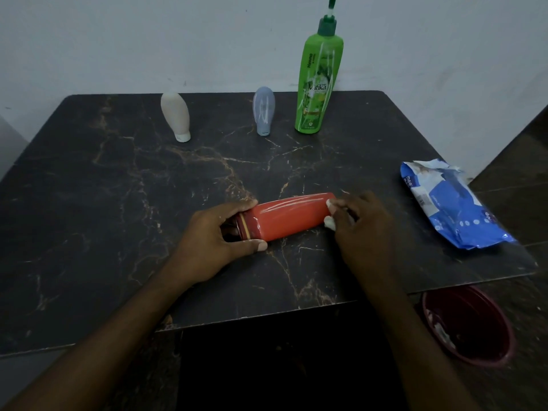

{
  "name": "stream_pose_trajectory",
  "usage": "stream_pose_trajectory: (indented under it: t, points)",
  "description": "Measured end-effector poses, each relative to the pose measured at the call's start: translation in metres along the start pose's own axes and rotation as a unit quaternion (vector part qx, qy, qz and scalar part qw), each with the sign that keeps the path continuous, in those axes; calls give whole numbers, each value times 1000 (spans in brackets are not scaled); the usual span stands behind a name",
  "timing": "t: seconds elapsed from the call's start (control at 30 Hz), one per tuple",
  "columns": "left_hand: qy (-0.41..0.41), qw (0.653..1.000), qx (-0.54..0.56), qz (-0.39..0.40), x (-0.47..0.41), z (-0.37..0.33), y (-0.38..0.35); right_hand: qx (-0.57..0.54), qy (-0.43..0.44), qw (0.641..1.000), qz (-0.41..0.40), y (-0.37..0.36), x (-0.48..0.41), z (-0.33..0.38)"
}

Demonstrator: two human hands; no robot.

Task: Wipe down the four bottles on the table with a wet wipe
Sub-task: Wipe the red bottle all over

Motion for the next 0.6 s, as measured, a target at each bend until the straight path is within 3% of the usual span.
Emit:
stream_pose_trajectory:
  t: [0.07, 0.3, 0.6]
  points:
    - [0, 1000, -4, 1, 0, 0, 0, 23, 27, 999, 11, -22, 6, 15]
    - [-6, 1000, 18, 1, 1, -1, -1, 74, 147, 973, 163, -82, 38, 79]
    - [-11, 1000, -7, -4, 0, 0, 0, 195, 187, 946, 179, -68, 17, 66]
Point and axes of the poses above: each hand's wrist, its own x-axis away from the middle knuckle, its own y-axis out of the back of the hand, z = x × y, the point moved 9 cm from there along -x, towards the middle knuckle, and after that the axes turned 12 degrees about z, right-handed, at the moved point
